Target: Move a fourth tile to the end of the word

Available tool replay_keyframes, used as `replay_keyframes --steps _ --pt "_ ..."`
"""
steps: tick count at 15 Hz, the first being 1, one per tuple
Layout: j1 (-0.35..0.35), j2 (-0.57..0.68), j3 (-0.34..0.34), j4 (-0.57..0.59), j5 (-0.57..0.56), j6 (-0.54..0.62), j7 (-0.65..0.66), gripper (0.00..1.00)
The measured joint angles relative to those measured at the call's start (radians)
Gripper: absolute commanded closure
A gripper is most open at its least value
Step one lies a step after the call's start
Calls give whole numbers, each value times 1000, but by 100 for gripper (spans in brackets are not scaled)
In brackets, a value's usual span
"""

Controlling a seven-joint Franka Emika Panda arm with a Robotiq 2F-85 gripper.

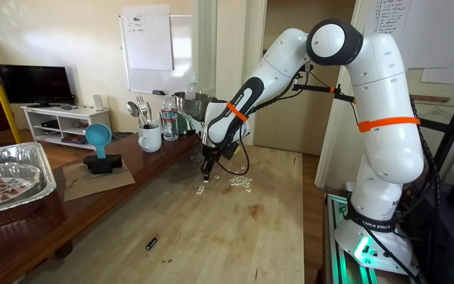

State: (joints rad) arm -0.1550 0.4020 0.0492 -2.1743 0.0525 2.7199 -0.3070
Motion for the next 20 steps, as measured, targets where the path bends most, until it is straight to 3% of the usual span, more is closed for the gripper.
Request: replay_keyframes --steps 8,20 --pt "44 -7 -23 0 0 -33 183 100" --pt "61 -10 -25 1 13 -55 309 100"
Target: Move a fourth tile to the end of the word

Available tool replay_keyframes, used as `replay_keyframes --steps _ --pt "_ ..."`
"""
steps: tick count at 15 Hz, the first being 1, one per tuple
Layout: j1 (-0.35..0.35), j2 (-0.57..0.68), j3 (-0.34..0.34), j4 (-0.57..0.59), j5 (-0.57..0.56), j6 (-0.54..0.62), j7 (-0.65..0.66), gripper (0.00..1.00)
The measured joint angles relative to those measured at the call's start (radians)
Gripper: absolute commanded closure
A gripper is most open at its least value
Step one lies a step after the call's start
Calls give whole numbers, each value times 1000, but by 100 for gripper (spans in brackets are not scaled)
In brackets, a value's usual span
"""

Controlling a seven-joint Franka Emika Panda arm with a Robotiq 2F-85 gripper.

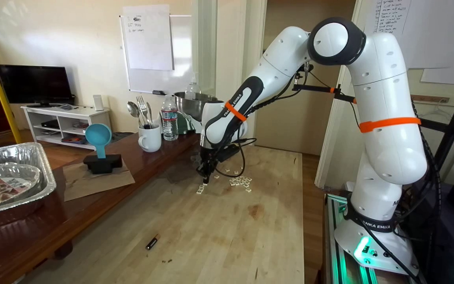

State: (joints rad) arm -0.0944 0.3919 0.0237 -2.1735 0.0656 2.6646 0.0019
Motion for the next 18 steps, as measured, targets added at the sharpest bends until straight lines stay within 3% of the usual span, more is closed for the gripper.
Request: replay_keyframes --steps 18 --pt "10 0 0 1 38 -3 87 100"
